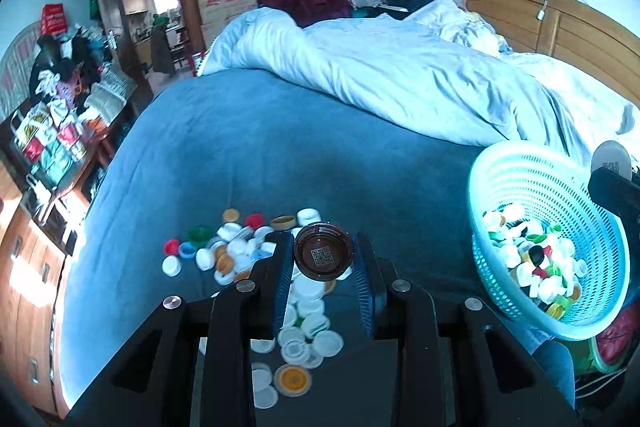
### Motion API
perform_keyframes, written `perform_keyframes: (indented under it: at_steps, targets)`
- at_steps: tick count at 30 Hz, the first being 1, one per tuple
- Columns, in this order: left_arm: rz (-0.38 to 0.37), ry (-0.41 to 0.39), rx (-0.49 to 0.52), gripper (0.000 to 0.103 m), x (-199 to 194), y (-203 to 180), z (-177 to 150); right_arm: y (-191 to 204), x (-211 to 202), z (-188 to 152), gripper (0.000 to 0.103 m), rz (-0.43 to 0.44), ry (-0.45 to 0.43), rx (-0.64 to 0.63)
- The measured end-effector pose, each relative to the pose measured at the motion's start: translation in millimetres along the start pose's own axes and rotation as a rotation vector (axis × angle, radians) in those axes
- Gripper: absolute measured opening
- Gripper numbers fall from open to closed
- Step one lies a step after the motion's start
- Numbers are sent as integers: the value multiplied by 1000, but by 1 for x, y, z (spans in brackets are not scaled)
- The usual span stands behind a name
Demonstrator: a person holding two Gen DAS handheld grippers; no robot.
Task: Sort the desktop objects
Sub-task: 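Carry both caps over the blue basket and open both tools to drop them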
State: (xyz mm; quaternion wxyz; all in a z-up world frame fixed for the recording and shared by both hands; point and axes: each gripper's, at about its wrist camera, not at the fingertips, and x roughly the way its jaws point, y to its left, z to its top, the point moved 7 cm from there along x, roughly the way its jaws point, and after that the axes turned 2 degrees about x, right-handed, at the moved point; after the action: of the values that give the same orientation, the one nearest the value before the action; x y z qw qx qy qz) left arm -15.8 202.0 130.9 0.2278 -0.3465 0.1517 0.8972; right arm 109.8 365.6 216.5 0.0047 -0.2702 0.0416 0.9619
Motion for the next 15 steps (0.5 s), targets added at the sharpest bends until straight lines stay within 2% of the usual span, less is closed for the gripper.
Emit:
perform_keyframes:
  at_steps: [15]
  targets:
    - [-86,17,111,25,15,-92,28,-74,-25,-9,12,-101,-13,97]
